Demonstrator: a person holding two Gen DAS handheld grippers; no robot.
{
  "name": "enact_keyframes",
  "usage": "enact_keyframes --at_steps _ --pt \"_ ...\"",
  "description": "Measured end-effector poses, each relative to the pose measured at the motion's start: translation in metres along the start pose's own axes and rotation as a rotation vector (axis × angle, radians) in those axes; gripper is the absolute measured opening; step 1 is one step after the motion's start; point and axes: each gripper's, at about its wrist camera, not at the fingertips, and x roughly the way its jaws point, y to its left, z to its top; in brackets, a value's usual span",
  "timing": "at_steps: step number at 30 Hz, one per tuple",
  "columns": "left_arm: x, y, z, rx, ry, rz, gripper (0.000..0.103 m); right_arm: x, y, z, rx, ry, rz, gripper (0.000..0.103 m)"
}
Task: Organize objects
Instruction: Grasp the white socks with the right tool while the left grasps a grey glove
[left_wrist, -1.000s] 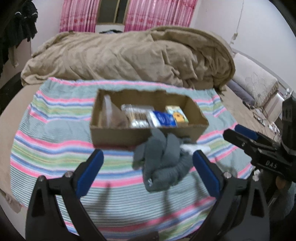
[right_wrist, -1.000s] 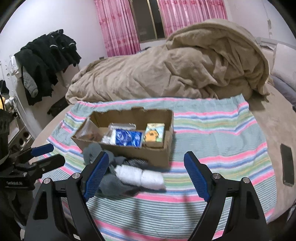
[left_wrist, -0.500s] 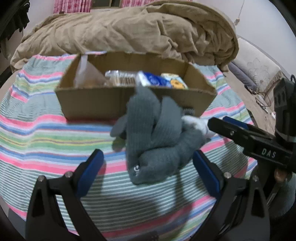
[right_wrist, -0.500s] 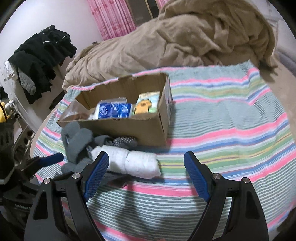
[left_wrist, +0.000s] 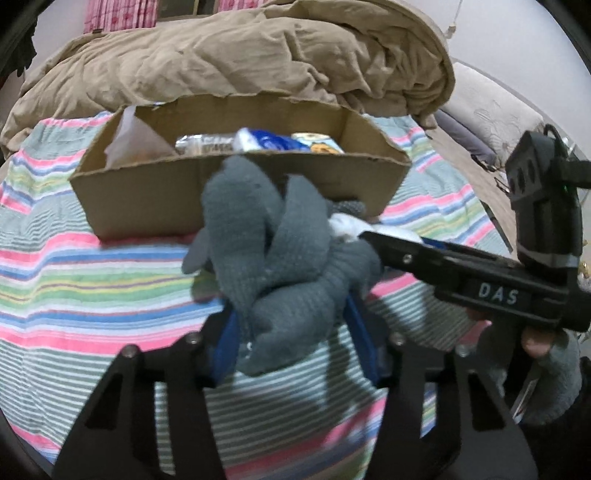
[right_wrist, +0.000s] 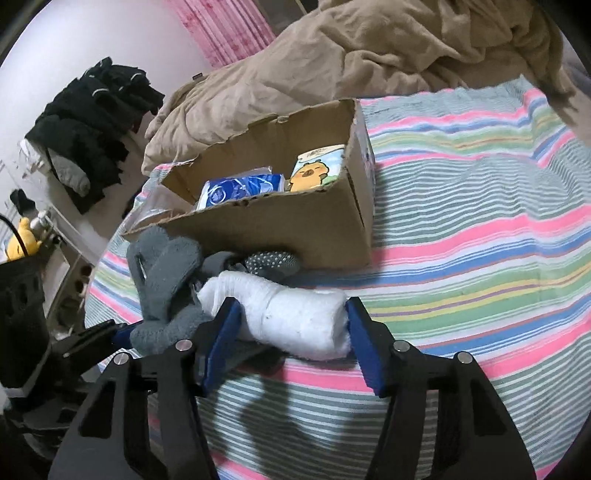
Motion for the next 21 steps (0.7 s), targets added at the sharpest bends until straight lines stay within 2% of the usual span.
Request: enact_keyframes --at_steps 4,7,14,21 --pt "-0.007 -0.007 -0.001 0.021 -0.017 -0.005 0.043 -0.009 -0.004 -0.001 0.013 -0.012 0.016 0.046" --pt "-0.013 -0.011 0.0 0.031 -0.036 -0.003 0.041 -0.017 0.003 0.0 -0.017 -0.025 -0.007 0.043" --pt "-0.038 -0.013 0.004 0.035 -0.08 0.003 0.041 -0.045 0.011 0.004 -0.056 -0.089 -0.06 0.042" --pt "-0.071 -0.005 0.009 0.029 -0.136 0.025 0.041 -0.071 0.016 0.014 -0.074 -0.146 -0.075 0.041"
